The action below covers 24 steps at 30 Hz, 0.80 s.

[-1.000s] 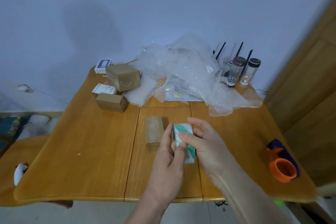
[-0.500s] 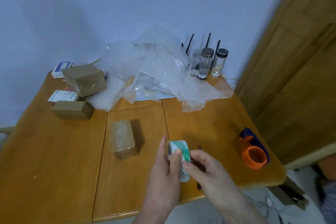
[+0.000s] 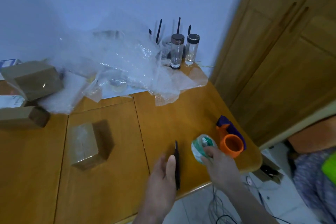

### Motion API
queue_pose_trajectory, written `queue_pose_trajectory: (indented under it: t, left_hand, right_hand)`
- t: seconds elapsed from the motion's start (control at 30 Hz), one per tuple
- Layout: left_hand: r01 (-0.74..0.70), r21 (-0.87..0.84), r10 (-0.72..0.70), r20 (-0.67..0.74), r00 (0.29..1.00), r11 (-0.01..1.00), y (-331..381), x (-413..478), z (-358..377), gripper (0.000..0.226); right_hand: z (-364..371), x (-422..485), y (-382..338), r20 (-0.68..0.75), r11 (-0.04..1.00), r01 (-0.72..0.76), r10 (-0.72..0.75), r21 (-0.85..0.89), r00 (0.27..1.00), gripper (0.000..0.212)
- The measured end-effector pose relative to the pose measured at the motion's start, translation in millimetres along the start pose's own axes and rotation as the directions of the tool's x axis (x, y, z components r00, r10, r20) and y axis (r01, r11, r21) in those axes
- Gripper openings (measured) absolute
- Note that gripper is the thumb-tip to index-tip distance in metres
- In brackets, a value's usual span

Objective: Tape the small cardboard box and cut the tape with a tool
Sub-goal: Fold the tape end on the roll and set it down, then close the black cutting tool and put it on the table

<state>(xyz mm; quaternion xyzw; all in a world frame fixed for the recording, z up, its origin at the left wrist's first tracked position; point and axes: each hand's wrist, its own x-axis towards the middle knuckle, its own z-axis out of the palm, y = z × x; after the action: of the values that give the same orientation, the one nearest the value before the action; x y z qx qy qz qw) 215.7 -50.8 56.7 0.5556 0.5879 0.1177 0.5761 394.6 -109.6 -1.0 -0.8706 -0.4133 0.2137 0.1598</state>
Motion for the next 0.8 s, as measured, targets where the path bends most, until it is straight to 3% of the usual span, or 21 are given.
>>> queue_pose_trajectory:
  t: [0.1, 0.27, 0.47, 0.63, 0.8]
  left_hand:
    - [0.024, -0.009, -0.024, -0.017, 1.000, 1.000, -10.6, 10.6, 5.9, 0.064]
    - [0.123, -0.027, -0.124, -0.047, 0.991, 0.992, -37.7, 33.1, 21.3, 0.055]
    - [0.224, 0.056, -0.222, -0.033, 0.974, 0.973, -72.1, 53.1, 40.9, 0.051]
    - [0.178, 0.094, -0.171, -0.077, 0.982, 0.979, -75.7, 56.4, 49.1, 0.049]
    - [0.157, 0.183, -0.141, -0.098, 0.985, 0.970, -72.5, 57.5, 53.4, 0.062]
  right_hand:
    - [17.6, 8.8, 14.2, -0.040, 0.942, 0.141, -0.161, -0.305, 0.986, 0.017]
    - [42.7, 16.8, 28.7, -0.087, 0.849, 0.215, -0.291, -0.484, 0.953, 0.017]
    - [57.7, 16.3, 44.5, -0.194, 0.814, 0.245, -0.396, -0.527, 0.898, 0.016]
    - [61.1, 17.0, 50.1, -0.207, 0.808, 0.264, -0.423, -0.527, 0.882, 0.015]
    - [64.4, 16.9, 50.0, -0.225, 0.805, 0.259, -0.431, -0.534, 0.874, 0.017]
